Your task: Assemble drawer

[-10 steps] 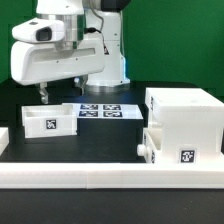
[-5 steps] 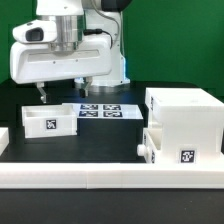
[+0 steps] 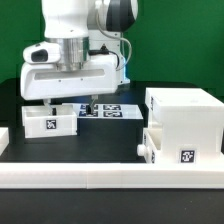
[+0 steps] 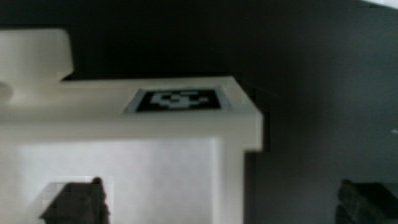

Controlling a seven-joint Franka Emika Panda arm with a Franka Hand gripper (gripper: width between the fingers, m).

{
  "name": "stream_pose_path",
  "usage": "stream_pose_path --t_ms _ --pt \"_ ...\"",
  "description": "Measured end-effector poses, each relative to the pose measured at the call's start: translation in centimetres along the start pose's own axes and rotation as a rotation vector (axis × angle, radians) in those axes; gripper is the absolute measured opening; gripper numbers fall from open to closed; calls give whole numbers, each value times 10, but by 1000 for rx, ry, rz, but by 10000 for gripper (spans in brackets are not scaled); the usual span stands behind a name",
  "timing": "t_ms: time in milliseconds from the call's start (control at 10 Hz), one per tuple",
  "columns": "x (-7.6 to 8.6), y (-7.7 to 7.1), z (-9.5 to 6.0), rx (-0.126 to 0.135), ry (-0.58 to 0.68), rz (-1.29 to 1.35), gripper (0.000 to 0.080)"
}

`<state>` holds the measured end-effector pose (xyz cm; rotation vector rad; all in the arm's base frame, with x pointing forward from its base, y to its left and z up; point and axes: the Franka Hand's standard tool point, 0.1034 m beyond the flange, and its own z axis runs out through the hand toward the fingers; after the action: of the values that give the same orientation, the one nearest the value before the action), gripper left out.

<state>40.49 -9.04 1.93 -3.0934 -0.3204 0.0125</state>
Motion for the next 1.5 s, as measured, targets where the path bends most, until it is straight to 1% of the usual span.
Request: stream_pose_path --t_ms 100,200,500,600,700,800,900,1000,1100,1200,1500 --pt "-2 0 8 -2 4 -9 648" --pt "-3 0 12 -3 6 -14 648" --pt "-9 -2 15 -2 1 -12 648" --pt "-9 -3 15 -2 1 -13 549" --pt "-9 -3 15 -2 1 -13 414" --pt "-9 -3 15 -3 2 -15 414" --pt "-9 -3 15 -3 2 -15 230" --pt "-9 -3 15 -3 2 -15 99" --pt "-8 -3 15 -3 3 -15 99" --pt "-8 -3 15 -3 3 -15 41" --pt "-8 -3 15 -3 3 -15 41"
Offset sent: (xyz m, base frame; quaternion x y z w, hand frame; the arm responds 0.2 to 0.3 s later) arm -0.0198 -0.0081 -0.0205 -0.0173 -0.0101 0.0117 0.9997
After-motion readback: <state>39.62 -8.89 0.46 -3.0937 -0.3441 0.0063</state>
